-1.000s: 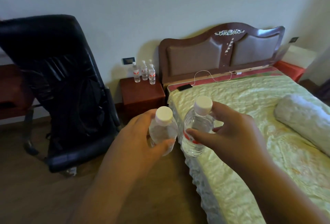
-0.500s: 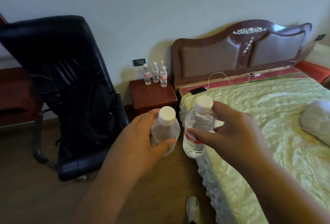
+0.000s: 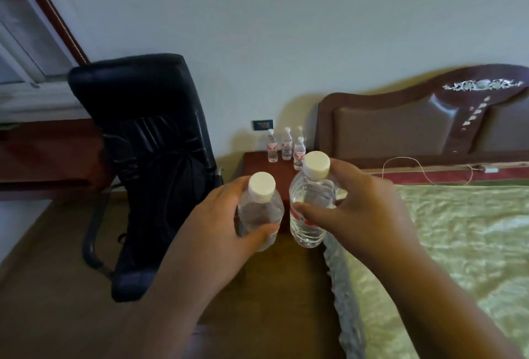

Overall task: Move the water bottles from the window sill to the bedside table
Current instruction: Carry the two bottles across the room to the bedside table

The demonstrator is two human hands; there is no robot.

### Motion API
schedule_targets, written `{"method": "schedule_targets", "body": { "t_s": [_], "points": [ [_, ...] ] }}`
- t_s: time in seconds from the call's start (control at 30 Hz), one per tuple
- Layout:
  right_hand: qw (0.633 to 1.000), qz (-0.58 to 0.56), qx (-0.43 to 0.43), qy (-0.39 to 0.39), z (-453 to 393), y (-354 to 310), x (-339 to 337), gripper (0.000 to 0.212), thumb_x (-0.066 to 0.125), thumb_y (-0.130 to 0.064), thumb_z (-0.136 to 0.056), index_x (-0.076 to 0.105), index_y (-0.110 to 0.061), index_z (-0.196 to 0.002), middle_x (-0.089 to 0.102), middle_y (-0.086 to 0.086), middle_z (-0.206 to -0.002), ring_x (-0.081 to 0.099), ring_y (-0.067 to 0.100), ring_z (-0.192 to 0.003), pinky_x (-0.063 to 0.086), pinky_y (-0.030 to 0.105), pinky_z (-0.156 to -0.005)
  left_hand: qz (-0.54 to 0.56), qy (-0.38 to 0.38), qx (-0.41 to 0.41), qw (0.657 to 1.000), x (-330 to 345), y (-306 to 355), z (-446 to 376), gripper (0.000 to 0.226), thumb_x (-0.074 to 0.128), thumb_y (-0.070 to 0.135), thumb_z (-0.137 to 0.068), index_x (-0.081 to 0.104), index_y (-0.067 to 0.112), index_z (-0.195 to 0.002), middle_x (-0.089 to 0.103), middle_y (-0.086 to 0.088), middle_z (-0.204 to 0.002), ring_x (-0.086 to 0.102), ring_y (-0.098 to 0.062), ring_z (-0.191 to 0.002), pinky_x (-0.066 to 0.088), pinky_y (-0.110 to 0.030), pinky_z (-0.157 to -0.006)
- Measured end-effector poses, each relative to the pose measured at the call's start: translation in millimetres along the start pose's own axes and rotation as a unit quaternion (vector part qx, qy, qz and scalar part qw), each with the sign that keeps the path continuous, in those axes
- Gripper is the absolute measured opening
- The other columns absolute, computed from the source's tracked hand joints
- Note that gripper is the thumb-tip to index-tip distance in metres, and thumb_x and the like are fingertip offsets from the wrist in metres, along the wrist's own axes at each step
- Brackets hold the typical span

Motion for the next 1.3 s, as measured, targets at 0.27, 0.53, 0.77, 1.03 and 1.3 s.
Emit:
{"method": "schedule_targets", "body": {
  "t_s": [0.27,0.53,0.77,1.03,1.3],
  "points": [
    [1.000,0.006,0.004,-0.001,-41,32,-9,0.067,0.078,-0.062,-0.064,0.057,-0.046,-0.126,0.071,-0.020,-0.100,0.067,0.007,-0.083,0.051,0.028,-0.065,0.001,-0.004,-0.012,1.000,25,-1,-40,0.076,0.066,0.069,-0.072,0.033,0.052,-0.138,0.046,0.028,-0.133,0.055,-0.001,-0.115,0.054,-0.030,-0.090],
    [0.998,0.028,0.048,0.001,-79,55,2,0.068,0.080,-0.060,-0.064,0.057,-0.047,-0.127,0.070,-0.023,-0.103,0.067,0.004,-0.083,0.052,0.029,-0.067,0.027,-0.037,-0.002,0.999,53,-19,-99,0.076,0.067,0.070,-0.072,0.032,0.054,-0.138,0.045,0.028,-0.135,0.054,-0.002,-0.117,0.054,-0.029,-0.090],
    [0.994,0.046,0.094,0.036,-132,54,21,0.061,0.083,-0.059,-0.063,0.061,-0.044,-0.119,0.070,-0.023,-0.094,0.067,0.006,-0.082,0.055,0.035,-0.070,0.061,-0.074,0.029,0.995,63,-49,-179,0.081,0.068,0.071,-0.071,0.028,0.055,-0.140,0.044,0.026,-0.140,0.052,-0.003,-0.121,0.053,-0.035,-0.094],
    [0.990,0.076,0.109,0.045,-200,34,70,0.062,0.081,-0.059,-0.065,0.059,-0.049,-0.122,0.070,-0.023,-0.095,0.068,0.007,-0.084,0.056,0.036,-0.069,0.083,-0.102,0.033,0.991,59,-109,-252,0.082,0.072,0.061,-0.073,0.027,0.055,-0.140,0.043,0.025,-0.141,0.050,-0.003,-0.122,0.052,-0.035,-0.097],
    [0.989,0.069,0.125,0.029,-236,32,110,0.064,0.082,-0.061,-0.064,0.058,-0.048,-0.122,0.070,-0.024,-0.101,0.067,0.003,-0.085,0.055,0.030,-0.070,0.086,-0.128,0.019,0.988,60,-150,-288,0.081,0.072,0.060,-0.073,0.028,0.054,-0.141,0.041,0.022,-0.144,0.053,-0.007,-0.122,0.053,-0.038,-0.096]
  ]
}}
Point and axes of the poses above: each hand's wrist, its own z-axis away from the middle knuckle, its own x-axis out of the palm, y = z × x, the point moved 5 cm from there along -z, towards the middle knuckle
